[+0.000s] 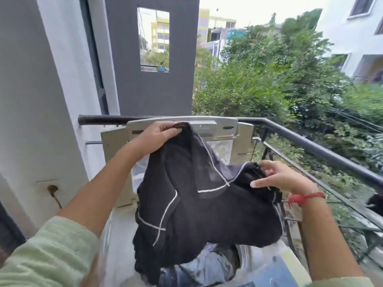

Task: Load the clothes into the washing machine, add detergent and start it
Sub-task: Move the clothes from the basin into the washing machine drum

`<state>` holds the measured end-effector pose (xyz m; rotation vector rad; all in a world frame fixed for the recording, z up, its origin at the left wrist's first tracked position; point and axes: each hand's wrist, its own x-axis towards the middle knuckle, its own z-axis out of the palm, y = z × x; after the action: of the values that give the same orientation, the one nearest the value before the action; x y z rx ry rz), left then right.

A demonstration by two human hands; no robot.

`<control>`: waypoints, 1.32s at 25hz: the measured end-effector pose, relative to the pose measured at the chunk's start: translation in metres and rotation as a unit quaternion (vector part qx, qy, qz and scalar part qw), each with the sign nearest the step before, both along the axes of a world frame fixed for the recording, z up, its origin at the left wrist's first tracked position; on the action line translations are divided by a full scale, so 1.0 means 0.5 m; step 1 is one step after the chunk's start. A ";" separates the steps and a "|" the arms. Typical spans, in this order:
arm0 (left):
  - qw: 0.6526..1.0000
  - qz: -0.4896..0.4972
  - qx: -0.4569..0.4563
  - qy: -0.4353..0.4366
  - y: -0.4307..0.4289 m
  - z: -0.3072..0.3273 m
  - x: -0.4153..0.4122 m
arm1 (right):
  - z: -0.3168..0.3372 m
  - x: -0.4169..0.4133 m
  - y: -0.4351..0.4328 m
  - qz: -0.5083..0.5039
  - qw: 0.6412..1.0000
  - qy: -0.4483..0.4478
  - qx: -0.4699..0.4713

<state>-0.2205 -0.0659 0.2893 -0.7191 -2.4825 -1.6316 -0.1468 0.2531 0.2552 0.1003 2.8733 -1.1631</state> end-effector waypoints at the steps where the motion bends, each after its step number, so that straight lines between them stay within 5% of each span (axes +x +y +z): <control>1: 0.997 -0.040 -0.059 0.001 0.037 -0.013 -0.004 | 0.003 0.003 -0.008 0.032 0.999 -0.003 -0.022; 4: 0.967 -0.131 -0.216 0.030 0.140 -0.043 -0.003 | -0.018 -0.013 -0.098 0.080 0.986 0.081 -0.119; 9: 0.923 -0.056 -0.373 0.073 0.167 -0.077 -0.023 | -0.093 -0.077 -0.113 0.069 0.984 0.137 0.090; 12: 0.976 -0.039 -0.197 -0.079 0.147 -0.141 -0.028 | -0.095 -0.095 -0.098 0.097 0.979 0.163 0.078; 15: 0.985 -0.029 -0.010 -0.170 0.151 -0.201 -0.013 | -0.107 -0.112 -0.111 0.075 0.975 0.210 0.025; 17: 0.986 -0.047 -0.099 -0.126 0.129 -0.230 -0.019 | -0.112 -0.123 -0.107 0.059 0.971 0.229 -0.043; 20: 0.941 0.016 -0.324 -0.094 0.088 -0.288 -0.030 | -0.101 -0.122 -0.099 0.063 0.950 0.251 -0.172; 24: 0.932 0.092 -0.310 -0.166 0.049 -0.358 -0.029 | -0.090 -0.135 -0.075 0.075 0.924 0.277 -0.253; 26: 0.935 0.085 -0.279 -0.203 0.011 -0.357 -0.040 | -0.120 -0.145 -0.050 0.096 0.957 0.213 -0.170; 28: 0.922 0.064 -0.290 -0.249 -0.023 -0.333 -0.053 | -0.173 -0.150 -0.017 0.139 0.988 0.033 0.055; 30: 0.883 0.024 -0.391 -0.259 -0.034 -0.294 -0.068 | -0.238 -0.154 0.005 0.164 0.935 -0.062 0.309; 33: 0.892 0.095 -0.419 -0.140 -0.002 -0.214 -0.085 | -0.218 -0.179 -0.011 -0.005 0.925 0.087 0.370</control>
<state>-0.2629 -0.0668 0.1823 -0.2580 -3.3308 -0.5632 -0.2365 0.2475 0.1464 0.0294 3.2930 -0.0232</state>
